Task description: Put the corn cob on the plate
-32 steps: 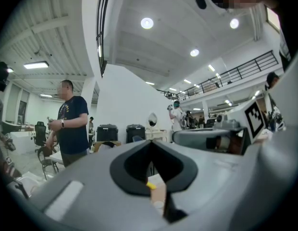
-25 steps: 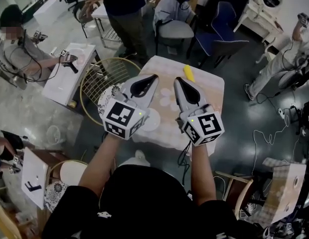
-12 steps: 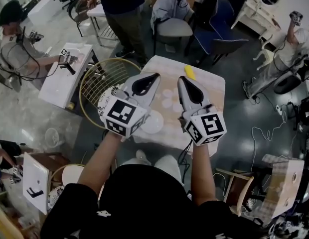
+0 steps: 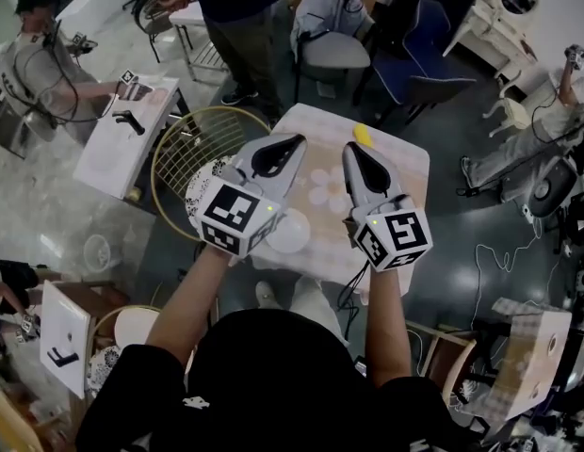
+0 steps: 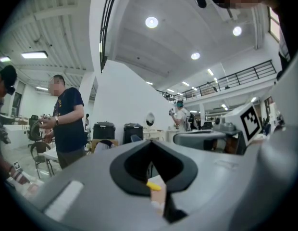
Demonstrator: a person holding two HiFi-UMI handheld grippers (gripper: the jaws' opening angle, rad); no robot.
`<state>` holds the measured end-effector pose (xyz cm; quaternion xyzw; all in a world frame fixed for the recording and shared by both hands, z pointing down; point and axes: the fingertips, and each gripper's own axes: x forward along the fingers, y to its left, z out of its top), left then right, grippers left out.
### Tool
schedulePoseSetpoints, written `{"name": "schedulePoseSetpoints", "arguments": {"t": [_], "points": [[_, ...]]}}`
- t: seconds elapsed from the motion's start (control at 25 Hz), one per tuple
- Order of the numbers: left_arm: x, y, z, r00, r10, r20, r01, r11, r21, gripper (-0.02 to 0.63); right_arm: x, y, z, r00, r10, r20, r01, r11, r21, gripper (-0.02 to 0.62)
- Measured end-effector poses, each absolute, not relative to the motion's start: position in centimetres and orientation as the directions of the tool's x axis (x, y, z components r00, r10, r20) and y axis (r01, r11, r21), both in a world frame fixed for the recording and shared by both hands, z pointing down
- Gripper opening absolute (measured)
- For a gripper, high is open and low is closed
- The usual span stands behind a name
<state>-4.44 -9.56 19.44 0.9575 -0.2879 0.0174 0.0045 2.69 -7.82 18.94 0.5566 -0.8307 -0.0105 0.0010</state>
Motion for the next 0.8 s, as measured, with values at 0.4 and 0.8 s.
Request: {"name": "schedulePoseSetpoints", "arguments": {"t": [0.4, 0.8], "points": [[-2.1, -12.4, 20.9, 0.803, -0.594, 0.051, -0.596, -0.803, 0.027, 0.005, 5.9, -10.5, 20.1, -0.404, -0.915, 0.019, -0.914, 0.404, 0.017, 0.0], [3.0, -15.5, 21.7, 0.787, -0.613, 0.064, -0.616, -0.786, 0.045, 0.005, 12.3, -13.1, 21.4, -0.392, -0.919, 0.046, -0.92, 0.393, 0.0, 0.0]]}}
